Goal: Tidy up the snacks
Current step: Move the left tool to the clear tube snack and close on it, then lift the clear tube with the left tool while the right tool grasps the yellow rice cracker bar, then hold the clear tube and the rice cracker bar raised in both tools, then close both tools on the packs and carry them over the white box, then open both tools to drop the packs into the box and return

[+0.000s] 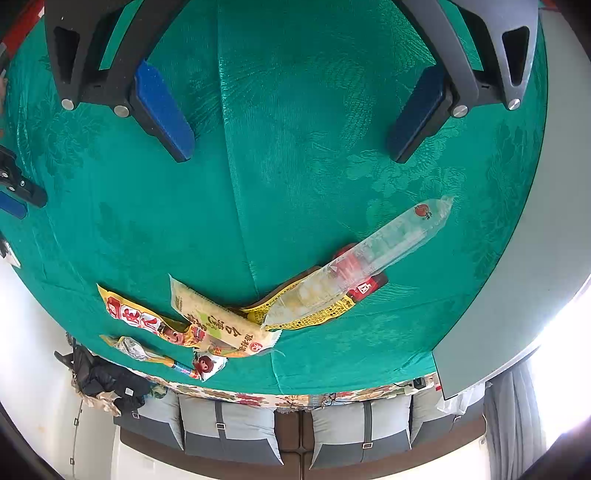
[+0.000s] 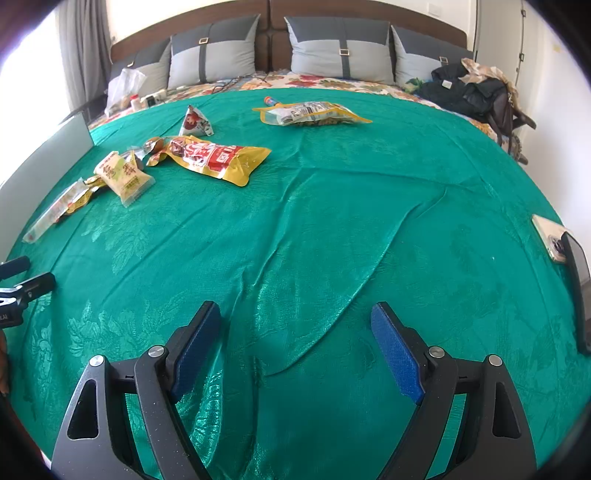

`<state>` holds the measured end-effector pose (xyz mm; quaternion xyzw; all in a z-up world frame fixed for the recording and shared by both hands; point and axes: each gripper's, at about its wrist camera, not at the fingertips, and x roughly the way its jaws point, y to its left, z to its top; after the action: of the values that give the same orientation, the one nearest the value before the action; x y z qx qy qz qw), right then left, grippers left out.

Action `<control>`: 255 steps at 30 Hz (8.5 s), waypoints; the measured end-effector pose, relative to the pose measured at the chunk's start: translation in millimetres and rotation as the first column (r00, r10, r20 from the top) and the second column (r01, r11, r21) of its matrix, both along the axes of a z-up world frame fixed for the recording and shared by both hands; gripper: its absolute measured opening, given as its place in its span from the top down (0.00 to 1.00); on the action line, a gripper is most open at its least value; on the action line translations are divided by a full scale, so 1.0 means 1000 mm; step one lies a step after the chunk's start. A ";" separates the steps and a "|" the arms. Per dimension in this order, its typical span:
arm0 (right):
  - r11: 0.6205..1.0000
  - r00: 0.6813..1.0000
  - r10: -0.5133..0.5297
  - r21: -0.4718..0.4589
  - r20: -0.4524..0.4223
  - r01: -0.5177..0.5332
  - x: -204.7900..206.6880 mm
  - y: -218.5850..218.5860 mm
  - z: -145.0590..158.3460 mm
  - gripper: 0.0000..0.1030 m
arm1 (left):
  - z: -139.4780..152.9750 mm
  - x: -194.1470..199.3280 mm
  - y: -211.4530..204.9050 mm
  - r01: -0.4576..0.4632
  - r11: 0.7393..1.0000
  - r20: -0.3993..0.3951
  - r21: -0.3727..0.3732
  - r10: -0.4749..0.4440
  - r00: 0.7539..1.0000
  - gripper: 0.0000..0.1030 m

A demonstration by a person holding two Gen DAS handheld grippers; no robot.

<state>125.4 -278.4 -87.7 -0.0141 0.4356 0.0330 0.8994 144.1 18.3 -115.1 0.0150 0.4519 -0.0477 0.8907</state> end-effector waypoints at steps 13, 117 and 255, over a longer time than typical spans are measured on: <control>1.000 1.000 -0.001 0.001 0.000 0.001 0.001 0.000 0.000 0.16 | 0.001 -0.004 0.004 -0.009 1.000 0.003 0.002 0.009 1.000 0.00; 0.993 0.930 0.114 0.068 -0.349 -0.096 0.024 0.047 0.035 0.68 | 0.000 -0.017 0.071 -0.123 0.992 -0.010 -0.001 0.123 0.992 0.00; 0.964 0.971 0.232 -0.122 -0.060 -0.238 0.002 0.047 0.018 0.27 | 0.131 -0.073 0.092 -0.030 0.980 0.103 -0.196 0.051 0.993 0.02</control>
<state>127.2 -231.4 -69.4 -0.1228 0.4520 0.1115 0.8765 71.0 110.6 15.9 -0.0787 0.3967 -0.0724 0.9117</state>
